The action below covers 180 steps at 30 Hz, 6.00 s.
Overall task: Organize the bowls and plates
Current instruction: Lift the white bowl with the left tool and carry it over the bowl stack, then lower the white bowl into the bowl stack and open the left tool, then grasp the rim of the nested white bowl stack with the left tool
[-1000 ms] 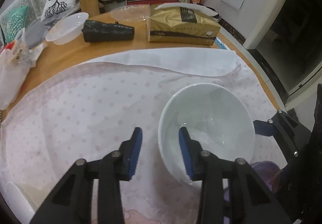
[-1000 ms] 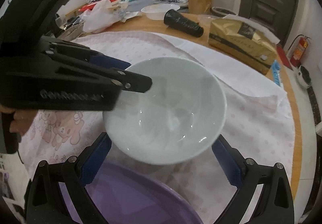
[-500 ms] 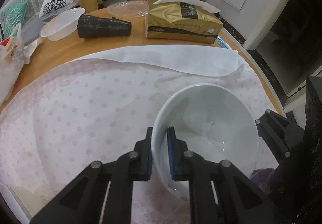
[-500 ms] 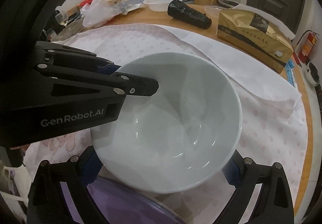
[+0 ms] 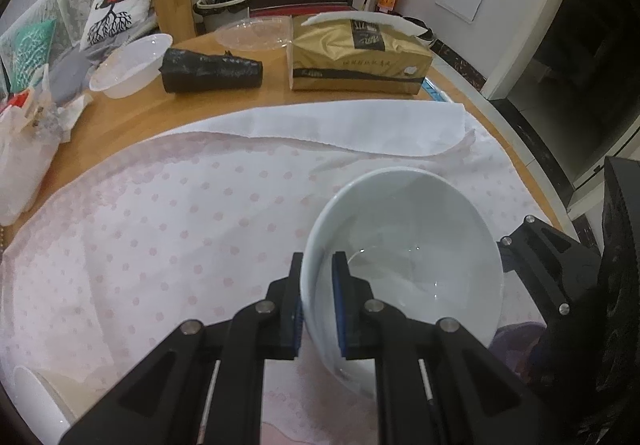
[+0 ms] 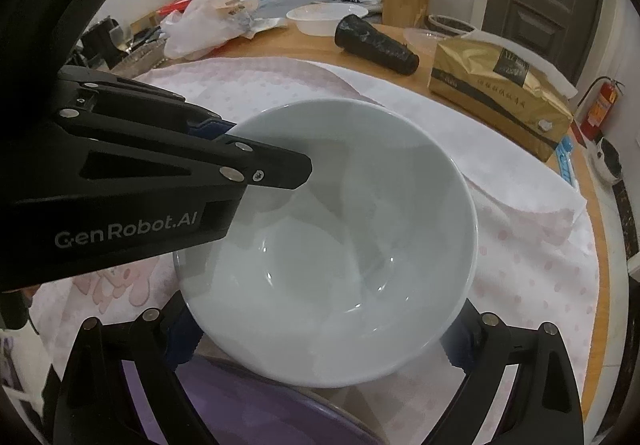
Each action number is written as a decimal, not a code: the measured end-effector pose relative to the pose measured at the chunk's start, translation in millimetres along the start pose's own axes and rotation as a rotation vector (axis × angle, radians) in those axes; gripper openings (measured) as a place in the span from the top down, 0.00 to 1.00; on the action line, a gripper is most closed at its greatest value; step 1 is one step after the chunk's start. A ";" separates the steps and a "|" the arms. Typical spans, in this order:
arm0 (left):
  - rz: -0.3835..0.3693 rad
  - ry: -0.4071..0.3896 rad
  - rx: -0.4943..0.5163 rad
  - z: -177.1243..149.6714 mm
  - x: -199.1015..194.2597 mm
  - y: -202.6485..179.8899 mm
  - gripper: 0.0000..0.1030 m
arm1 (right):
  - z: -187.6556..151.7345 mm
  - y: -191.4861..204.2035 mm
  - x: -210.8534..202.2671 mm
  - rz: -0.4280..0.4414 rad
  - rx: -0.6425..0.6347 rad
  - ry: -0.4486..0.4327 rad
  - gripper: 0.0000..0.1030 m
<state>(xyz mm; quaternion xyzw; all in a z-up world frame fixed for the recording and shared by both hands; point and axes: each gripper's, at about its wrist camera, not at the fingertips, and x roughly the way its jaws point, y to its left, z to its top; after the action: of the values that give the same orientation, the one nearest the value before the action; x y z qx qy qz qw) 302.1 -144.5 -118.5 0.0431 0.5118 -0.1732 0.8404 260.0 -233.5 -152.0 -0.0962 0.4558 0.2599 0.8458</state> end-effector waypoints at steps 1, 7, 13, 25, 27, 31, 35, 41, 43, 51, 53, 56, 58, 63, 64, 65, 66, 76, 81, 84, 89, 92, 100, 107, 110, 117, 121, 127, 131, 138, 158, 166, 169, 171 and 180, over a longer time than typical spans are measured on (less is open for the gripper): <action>0.001 -0.003 0.000 -0.3 -2.6 0.6 0.90 | 0.4 1.6 -2.0 -0.001 -0.002 -0.005 0.09; 0.005 -0.021 0.009 -3.0 -18.6 1.2 0.90 | 2.5 8.3 -13.5 -0.002 -0.001 -0.023 0.09; 0.022 -0.046 0.034 -7.5 -42.3 0.8 0.90 | 3.9 20.6 -29.4 -0.005 -0.010 -0.042 0.09; 0.041 -0.101 0.031 -23.5 -92.7 14.0 0.90 | 13.5 58.4 -54.6 -0.001 -0.030 -0.087 0.09; 0.039 -0.109 0.024 -28.3 -100.6 18.7 0.90 | 15.6 67.8 -57.6 0.001 -0.039 -0.092 0.09; 0.049 -0.118 0.012 -38.1 -113.8 30.9 0.90 | 19.8 84.1 -61.2 0.012 -0.056 -0.100 0.09; 0.059 -0.127 -0.003 -48.9 -125.9 45.6 0.90 | 24.6 103.7 -60.4 0.018 -0.081 -0.100 0.09; 0.070 -0.138 -0.030 -62.0 -139.8 68.8 0.90 | 33.2 129.4 -57.3 0.040 -0.100 -0.102 0.09; 0.074 -0.142 -0.043 -67.3 -145.0 78.7 0.90 | 36.7 138.0 -56.1 0.043 -0.109 -0.103 0.09; 0.083 -0.153 -0.088 -86.4 -159.7 115.0 0.90 | 50.6 175.3 -45.7 0.060 -0.147 -0.090 0.09; 0.087 -0.153 -0.099 -90.9 -161.4 124.5 0.90 | 53.4 184.9 -41.6 0.064 -0.158 -0.084 0.09; 0.092 -0.153 -0.116 -97.2 -163.5 138.4 0.90 | 58.3 199.1 -34.8 0.073 -0.173 -0.077 0.09; 0.098 -0.154 -0.127 -102.4 -165.9 149.3 0.90 | 61.6 207.7 -30.5 0.080 -0.180 -0.073 0.09; 0.108 -0.148 -0.158 -112.8 -166.5 173.7 0.90 | 70.7 227.5 -16.6 0.096 -0.204 -0.056 0.09; 0.107 -0.148 -0.165 -115.4 -166.6 177.5 0.90 | 72.2 231.8 -13.8 0.099 -0.209 -0.053 0.09; 0.106 -0.148 -0.171 -117.2 -166.5 180.7 0.90 | 72.8 235.7 -11.5 0.101 -0.214 -0.050 0.09; 0.106 -0.147 -0.179 -119.9 -166.1 185.2 0.90 | 73.7 239.0 -9.3 0.103 -0.219 -0.046 0.09; 0.108 -0.131 -0.202 -127.6 -157.2 208.1 0.90 | 80.7 256.8 13.2 0.114 -0.239 -0.015 0.09; 0.105 -0.121 -0.209 -128.6 -150.3 214.8 0.90 | 82.6 260.0 21.0 0.099 -0.261 0.000 0.09; 0.095 -0.118 -0.218 -129.5 -147.6 217.9 0.90 | 84.2 260.1 22.7 0.096 -0.264 0.004 0.09; 0.092 -0.113 -0.216 -129.5 -142.4 220.8 0.90 | 86.2 258.8 26.0 0.099 -0.260 0.020 0.09; 0.086 -0.110 -0.219 -130.5 -139.9 223.5 0.90 | 87.3 258.8 26.8 0.100 -0.264 0.028 0.09; 0.078 -0.102 -0.217 -131.9 -137.4 225.5 0.90 | 89.9 255.0 26.0 0.133 -0.266 0.057 0.09; 0.081 -0.098 -0.204 -133.0 -135.5 224.1 0.90 | 91.6 252.1 24.4 0.163 -0.255 0.099 0.09; 0.085 -0.101 -0.196 -134.0 -135.2 223.1 0.90 | 91.5 250.7 23.4 0.177 -0.247 0.114 0.09; 0.122 -0.108 -0.155 -135.7 -138.0 216.9 0.89 | 88.2 251.5 23.4 0.177 -0.245 0.129 0.09; 0.159 -0.109 -0.126 -136.2 -140.3 213.3 0.89 | 86.8 252.1 22.6 0.173 -0.241 0.124 0.09; 0.174 -0.112 -0.128 -138.9 -142.1 218.3 0.89 | 85.7 255.5 21.2 0.158 -0.262 0.120 0.08; 0.182 -0.115 -0.126 -139.0 -141.6 216.9 0.89 | 84.8 258.0 22.0 0.146 -0.275 0.117 0.07; 0.166 -0.122 -0.138 -138.5 -144.7 218.3 0.89 | 84.5 259.1 21.5 0.142 -0.276 0.112 0.07; 0.078 -0.037 -0.214 -136.8 -111.2 235.1 0.80 | 42.7 247.1 55.1 0.154 -0.116 0.040 0.08; -0.009 -0.038 -0.250 -136.9 -99.4 246.2 0.78 | 53.4 257.6 75.5 0.170 -0.144 0.040 0.06; -0.024 -0.042 -0.249 -137.0 -98.4 247.5 0.78 | 55.6 257.9 82.7 0.174 -0.144 0.041 0.05; -0.032 -0.042 -0.253 -136.5 -98.3 248.9 0.78 | 58.0 257.9 87.1 0.179 -0.147 0.039 0.03; -0.073 -0.039 -0.272 -139.3 -96.2 254.4 0.78 | 61.8 257.5 93.2 0.177 -0.164 0.017 0.01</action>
<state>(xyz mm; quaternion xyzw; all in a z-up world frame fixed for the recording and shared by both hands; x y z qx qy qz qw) 229.6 152.3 -126.8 -0.0931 0.5152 -0.1333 0.8415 210.6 42.0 -174.5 -0.1269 0.4469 0.3690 0.8050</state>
